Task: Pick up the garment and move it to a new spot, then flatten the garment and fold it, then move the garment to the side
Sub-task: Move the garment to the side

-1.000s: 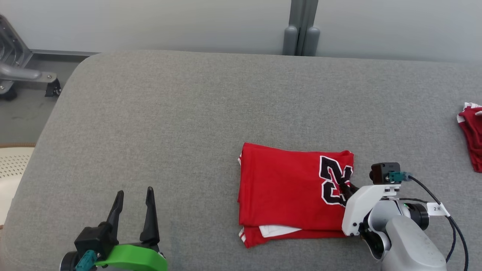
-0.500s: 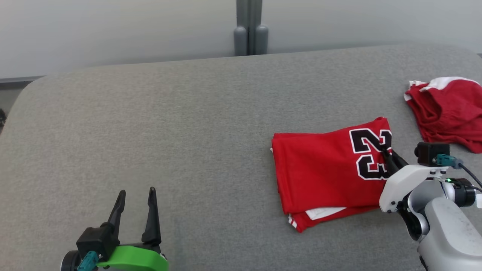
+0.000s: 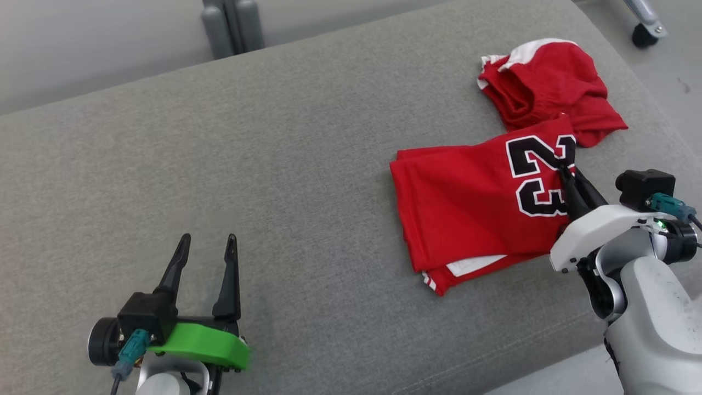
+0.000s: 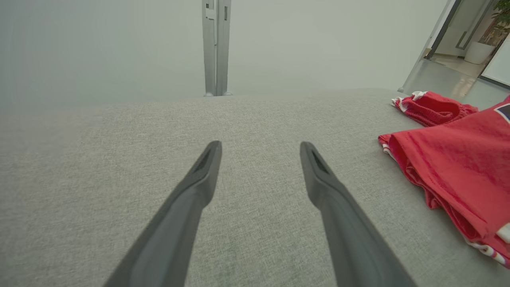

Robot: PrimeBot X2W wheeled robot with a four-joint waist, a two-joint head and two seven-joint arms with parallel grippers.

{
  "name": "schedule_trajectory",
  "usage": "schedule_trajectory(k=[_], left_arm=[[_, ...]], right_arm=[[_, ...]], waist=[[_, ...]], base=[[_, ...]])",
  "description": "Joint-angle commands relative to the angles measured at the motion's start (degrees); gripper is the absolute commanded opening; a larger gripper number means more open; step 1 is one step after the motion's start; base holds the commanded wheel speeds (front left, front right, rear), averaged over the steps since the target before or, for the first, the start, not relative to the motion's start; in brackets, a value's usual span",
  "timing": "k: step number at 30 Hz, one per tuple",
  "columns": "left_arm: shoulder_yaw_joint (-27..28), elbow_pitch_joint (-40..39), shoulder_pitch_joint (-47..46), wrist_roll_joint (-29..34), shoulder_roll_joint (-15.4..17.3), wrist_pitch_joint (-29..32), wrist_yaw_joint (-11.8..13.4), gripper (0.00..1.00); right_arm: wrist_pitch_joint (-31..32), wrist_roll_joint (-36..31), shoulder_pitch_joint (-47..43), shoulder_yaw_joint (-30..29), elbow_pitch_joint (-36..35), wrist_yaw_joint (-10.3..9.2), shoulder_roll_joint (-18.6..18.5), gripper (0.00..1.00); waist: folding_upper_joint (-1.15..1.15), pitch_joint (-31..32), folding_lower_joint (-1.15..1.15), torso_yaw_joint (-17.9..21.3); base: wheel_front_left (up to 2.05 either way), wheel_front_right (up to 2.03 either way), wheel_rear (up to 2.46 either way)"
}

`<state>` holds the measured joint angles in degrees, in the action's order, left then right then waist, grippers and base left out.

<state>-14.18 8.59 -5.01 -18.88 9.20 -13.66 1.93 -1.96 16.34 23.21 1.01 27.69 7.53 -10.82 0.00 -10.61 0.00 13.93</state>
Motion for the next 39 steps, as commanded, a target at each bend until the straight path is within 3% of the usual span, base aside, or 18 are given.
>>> schedule_trajectory(k=[1, 8, 26, 39], left_arm=[[0.0, -0.1, -1.1, 0.4, 0.5, 0.2, -0.3, 1.00], [-0.6, 0.2, -1.7, 0.2, 0.2, 0.0, -0.1, 1.00], [-0.7, 2.5, -1.8, -1.0, -2.7, -1.4, -0.5, 1.00], [0.0, 2.7, -2.9, -0.1, -3.2, -1.6, -1.4, 1.00]], right_arm=[[-0.8, -0.5, 1.1, 0.1, -0.4, -0.10, 0.2, 0.00], [-2.2, -1.0, 2.6, 0.2, 0.2, -0.10, -0.1, 0.00], [1.2, -6.1, 18.0, -7.3, 5.7, -0.10, -5.4, 0.00], [0.7, -10.3, 23.3, -17.4, 12.1, -0.10, -10.2, 0.00]], waist=[[0.00, -4.7, 0.00, 4.9], [0.00, -4.0, 0.00, 2.3], [0.00, -2.6, 0.00, -10.6], [0.00, -5.3, 0.00, -14.0]], base=[[0.00, 0.00, 0.00], [0.00, 0.00, 0.00], [0.00, 0.00, 0.00], [0.00, 0.00, 0.00]])
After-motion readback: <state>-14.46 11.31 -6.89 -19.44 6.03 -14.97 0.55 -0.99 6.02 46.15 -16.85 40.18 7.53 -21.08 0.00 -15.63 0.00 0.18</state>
